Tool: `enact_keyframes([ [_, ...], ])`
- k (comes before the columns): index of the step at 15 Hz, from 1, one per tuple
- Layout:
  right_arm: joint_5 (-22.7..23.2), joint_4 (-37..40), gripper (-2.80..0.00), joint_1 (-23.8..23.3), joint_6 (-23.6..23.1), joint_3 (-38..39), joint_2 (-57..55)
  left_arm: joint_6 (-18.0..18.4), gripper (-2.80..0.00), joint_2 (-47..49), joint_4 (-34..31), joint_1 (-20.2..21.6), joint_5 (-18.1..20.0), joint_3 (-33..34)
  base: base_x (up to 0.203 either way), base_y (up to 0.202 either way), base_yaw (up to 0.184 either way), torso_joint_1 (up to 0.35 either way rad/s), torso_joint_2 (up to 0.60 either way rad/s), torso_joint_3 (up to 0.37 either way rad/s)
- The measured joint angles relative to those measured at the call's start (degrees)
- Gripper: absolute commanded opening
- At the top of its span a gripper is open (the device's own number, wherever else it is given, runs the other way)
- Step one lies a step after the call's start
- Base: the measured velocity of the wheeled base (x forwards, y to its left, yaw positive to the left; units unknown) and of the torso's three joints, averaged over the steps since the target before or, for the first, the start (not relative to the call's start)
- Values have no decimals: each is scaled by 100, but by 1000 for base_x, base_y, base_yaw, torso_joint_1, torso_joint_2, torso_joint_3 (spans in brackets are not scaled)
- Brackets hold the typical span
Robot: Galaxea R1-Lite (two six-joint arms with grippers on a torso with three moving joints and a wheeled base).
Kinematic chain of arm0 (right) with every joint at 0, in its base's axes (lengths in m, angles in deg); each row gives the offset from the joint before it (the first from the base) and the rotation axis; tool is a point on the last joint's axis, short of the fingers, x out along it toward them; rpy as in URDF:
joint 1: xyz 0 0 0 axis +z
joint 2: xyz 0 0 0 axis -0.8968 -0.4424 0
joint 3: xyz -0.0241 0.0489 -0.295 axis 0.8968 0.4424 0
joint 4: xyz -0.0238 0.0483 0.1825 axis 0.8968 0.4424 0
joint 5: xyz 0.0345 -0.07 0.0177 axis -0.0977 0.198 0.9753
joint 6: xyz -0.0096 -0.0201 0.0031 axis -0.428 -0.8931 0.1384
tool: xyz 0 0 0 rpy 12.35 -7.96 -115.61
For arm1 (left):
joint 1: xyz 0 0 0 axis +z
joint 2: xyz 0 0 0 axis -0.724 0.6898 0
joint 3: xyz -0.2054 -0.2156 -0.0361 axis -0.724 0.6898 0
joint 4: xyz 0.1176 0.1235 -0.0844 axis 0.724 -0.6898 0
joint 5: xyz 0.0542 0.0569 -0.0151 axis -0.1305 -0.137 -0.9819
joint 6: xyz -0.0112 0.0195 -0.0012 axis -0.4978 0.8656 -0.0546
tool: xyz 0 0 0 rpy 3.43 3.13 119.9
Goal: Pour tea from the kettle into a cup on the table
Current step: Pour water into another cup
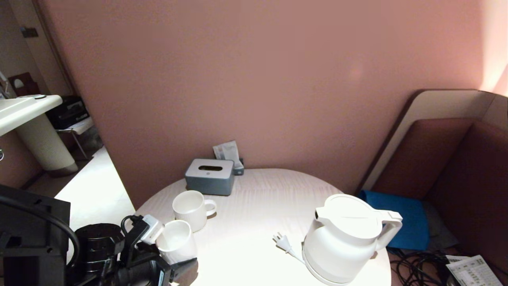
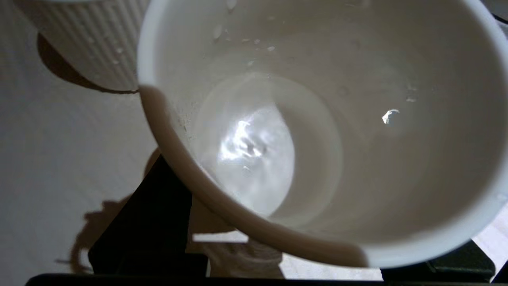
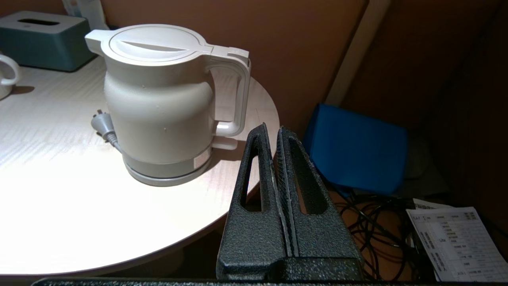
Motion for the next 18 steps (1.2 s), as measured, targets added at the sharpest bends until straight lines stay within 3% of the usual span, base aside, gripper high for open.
enact_keyframes([
  [5,2,-3,-280,0,0,0,0,-11,-280,-96,2,283,-21,126,0,0,0,0,0,0],
  [11,2,0,-280,0,-2,0,0,0,-280,-200,-2,1224,23,191,0,0,0,0,0,0],
  [16,1,0,-280,0,-2,0,0,127,-280,-65,0,1650,-32,-317,0,0,0,0,0,0],
  [18,0,0,-280,0,0,-2,0,261,-280,113,0,1700,-237,-697,0,0,0,0,0,0],
])
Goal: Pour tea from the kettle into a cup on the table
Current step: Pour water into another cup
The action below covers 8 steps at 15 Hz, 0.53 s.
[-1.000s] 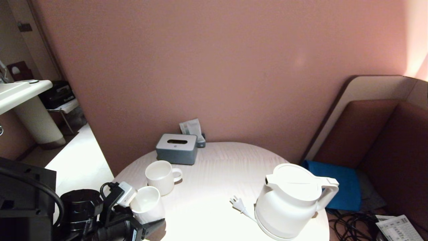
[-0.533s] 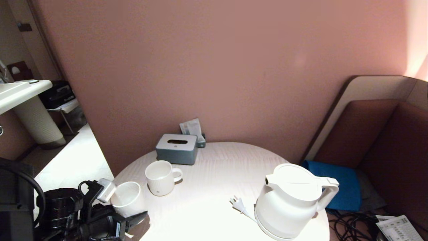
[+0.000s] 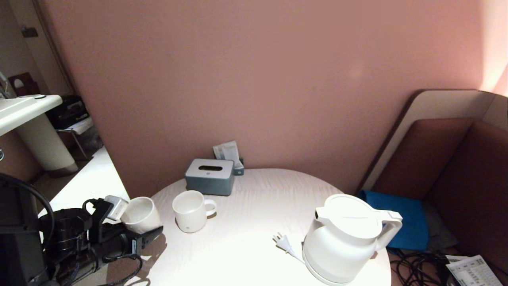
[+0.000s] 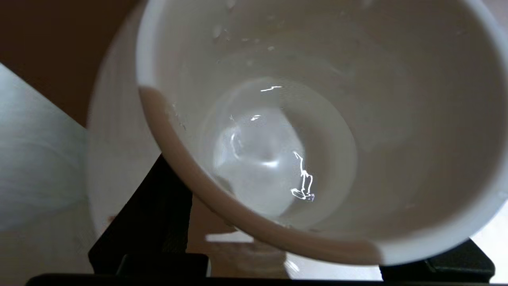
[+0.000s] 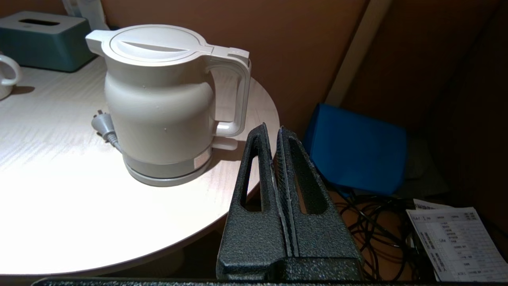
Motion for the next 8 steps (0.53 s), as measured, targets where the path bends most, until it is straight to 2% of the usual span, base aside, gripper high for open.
enact_keyframes([
  [2,2,0,-280,0,-2,1,0,105,-280,192,0,19,-282,-441,0,0,0,0,0,0],
  [5,3,0,-280,2,-2,5,0,125,-280,321,-6,20,-355,-934,0,0,0,0,0,0],
  [8,0,2,-280,-2,-2,5,0,127,-280,281,-612,19,-515,-1501,0,0,0,0,0,0],
])
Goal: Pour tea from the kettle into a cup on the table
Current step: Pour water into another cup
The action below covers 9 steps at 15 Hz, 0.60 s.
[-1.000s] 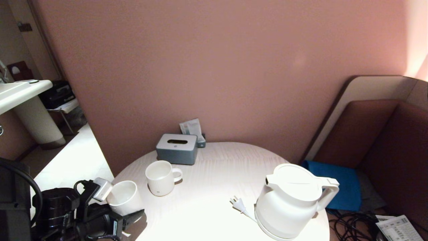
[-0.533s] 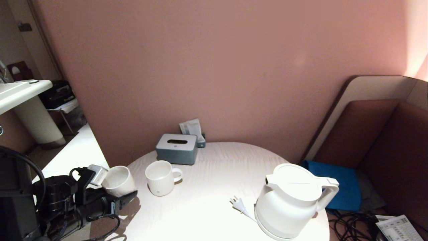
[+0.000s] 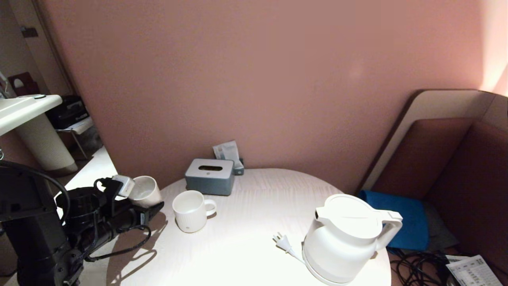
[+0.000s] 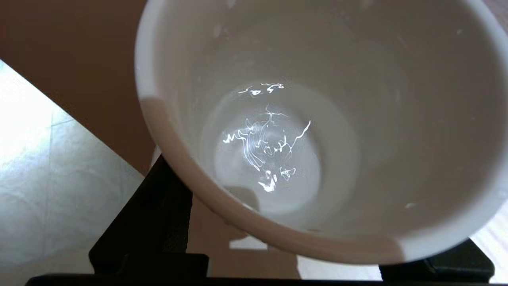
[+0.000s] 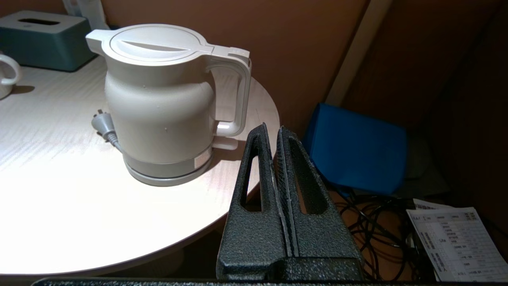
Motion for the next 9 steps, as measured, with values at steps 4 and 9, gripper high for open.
enact_keyframes([
  [4,2,-2,-280,0,2,0,0,119,-280,-232,-1066,23,-42,-797,0,0,0,0,0,0],
  [9,0,0,-280,0,2,-2,0,638,-280,-229,-1474,15,-402,-1298,0,0,0,0,0,0],
])
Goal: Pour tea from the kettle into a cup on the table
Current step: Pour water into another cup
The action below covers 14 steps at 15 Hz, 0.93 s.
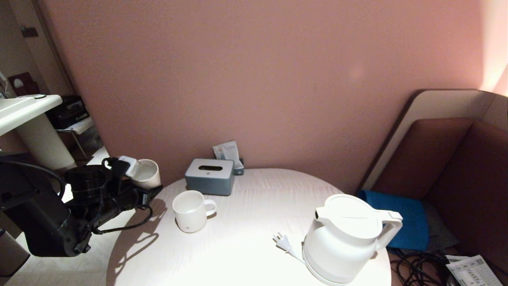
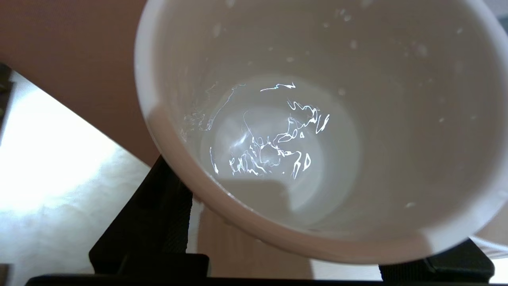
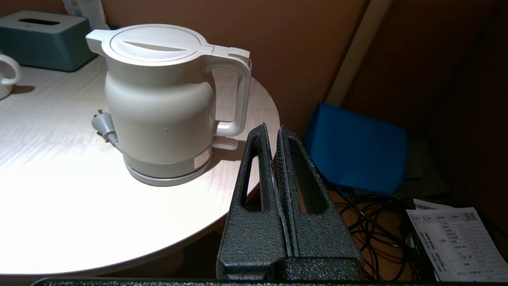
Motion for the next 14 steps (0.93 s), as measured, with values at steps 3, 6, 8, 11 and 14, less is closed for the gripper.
enact_keyframes([
  [3,2,-2,-280,0,0,0,0,275,-280,57,-143,-26,-102,-63,0,0,0,0,0,0],
  [6,2,-2,-280,2,0,0,0,420,-280,49,-385,-192,-127,-41,0,0,0,0,0,0],
  [8,1,-2,-280,2,0,0,0,497,-280,29,-417,-304,-133,-47,0,0,0,0,0,0],
  [11,2,-2,-280,2,0,0,0,662,-280,-12,-425,-402,-163,-112,0,0,0,0,0,0],
  [14,2,-2,-280,0,-2,0,0,895,-280,-32,-440,-473,-412,-238,0,0,0,0,0,0],
])
